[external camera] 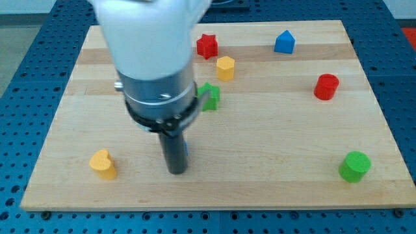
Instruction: Move your arm towards the bottom of the red circle
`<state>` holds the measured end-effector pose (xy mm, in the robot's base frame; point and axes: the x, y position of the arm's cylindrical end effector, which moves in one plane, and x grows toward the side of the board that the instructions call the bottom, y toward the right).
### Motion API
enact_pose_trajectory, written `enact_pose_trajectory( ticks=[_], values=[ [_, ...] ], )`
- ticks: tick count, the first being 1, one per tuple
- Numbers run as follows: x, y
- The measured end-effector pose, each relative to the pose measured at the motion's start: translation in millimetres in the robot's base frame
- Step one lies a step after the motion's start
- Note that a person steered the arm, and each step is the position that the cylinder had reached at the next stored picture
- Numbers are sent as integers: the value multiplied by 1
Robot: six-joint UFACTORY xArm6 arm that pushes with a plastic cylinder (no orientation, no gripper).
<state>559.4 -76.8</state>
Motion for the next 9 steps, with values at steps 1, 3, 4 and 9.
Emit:
enact_pose_trajectory(
  ticks=[1, 3, 4, 9],
  values=[
    [-10, -19],
    [-11, 115],
    [-50, 123],
    [-205, 229]
  ],
)
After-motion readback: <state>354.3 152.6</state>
